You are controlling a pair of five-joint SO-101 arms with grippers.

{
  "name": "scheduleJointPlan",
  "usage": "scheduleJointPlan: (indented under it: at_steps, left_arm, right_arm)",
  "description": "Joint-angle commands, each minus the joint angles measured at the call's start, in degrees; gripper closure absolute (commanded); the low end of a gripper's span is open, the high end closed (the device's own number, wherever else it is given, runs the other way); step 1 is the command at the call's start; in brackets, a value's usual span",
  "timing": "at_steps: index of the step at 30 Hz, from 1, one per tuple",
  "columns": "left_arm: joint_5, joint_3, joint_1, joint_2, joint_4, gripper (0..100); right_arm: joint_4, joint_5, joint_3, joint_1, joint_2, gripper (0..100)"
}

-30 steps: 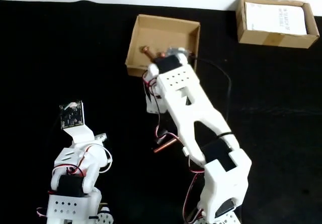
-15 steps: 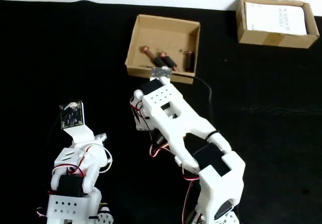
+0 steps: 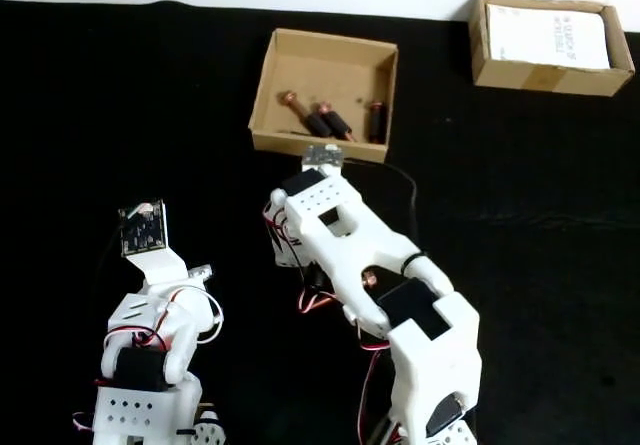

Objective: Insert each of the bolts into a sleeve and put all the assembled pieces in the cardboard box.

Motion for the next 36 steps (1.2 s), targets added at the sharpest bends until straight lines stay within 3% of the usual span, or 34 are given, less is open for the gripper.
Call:
scheduleJointPlan:
  at_steps: [1,9,20,25,31,36]
  left_arm:
    - [-0.2,1.2,-0.6,-0.6,0.0,99]
    - [-0.2,1.1,-0.6,-0.6,0.0,99]
    - [-2.8,-1.7,-0.2,0.1,0.3,99]
    - [-7.3,-9.0,0.0,3.2,0.4,99]
    - [-7.8,-24.2,3.3,26.0,0.4,99]
    - [-7.8,-36.8,8.9,44.3,1.3,99]
  right_arm:
    - [-1.5,0.0,-0.7,0.6,0.2,97.5]
    - [11.9,0.3,-15.5,4.4,-3.7,99.1]
    - [28.7,6.9,-28.3,13.2,-23.8,99.1]
    - [28.6,7.1,-21.7,15.3,-39.3,99.1]
    - [28.4,7.1,-6.1,16.7,-57.5,99.1]
    - [20.7,8.5,11.3,27.8,-69.2,99.1]
